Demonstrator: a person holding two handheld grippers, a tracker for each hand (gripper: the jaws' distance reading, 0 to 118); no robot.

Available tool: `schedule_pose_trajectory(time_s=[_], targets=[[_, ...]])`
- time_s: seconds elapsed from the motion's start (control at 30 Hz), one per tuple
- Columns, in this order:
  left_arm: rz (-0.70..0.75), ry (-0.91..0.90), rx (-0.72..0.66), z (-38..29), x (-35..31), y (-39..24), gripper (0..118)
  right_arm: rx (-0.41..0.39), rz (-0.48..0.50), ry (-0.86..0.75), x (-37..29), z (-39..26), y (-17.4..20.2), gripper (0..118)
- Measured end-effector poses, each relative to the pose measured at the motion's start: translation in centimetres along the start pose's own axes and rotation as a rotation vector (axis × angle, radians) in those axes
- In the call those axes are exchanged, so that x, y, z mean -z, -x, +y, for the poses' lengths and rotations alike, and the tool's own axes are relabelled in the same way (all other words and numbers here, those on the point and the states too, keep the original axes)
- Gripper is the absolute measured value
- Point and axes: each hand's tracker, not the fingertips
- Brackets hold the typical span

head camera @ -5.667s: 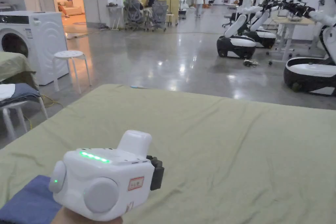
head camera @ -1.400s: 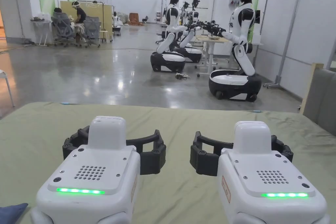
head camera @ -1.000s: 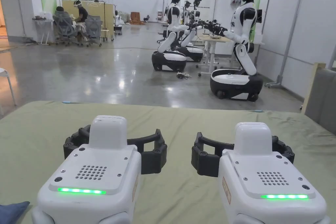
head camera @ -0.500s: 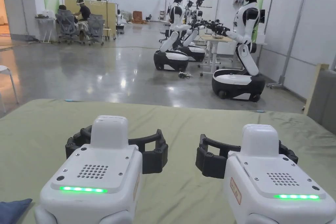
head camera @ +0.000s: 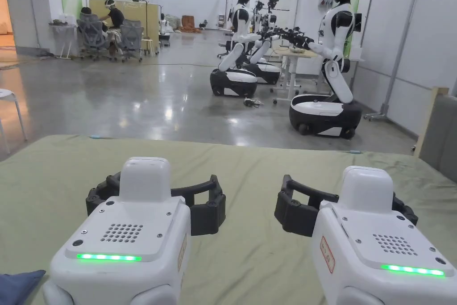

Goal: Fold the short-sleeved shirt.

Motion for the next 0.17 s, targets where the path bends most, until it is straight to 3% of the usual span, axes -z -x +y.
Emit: schedule_pose_trajectory(time_s=[0.07,0.17], targets=[[0.002,0.004,0.000,-0.04,-0.04,0.03,118,-0.031,-0.016,0.004,0.39,0.03,-0.20,118],[0.004,0.006,0.000,-0.13,-0.04,0.14,118,0.035,0.002,0.027,0.67,0.15,-0.83,118]])
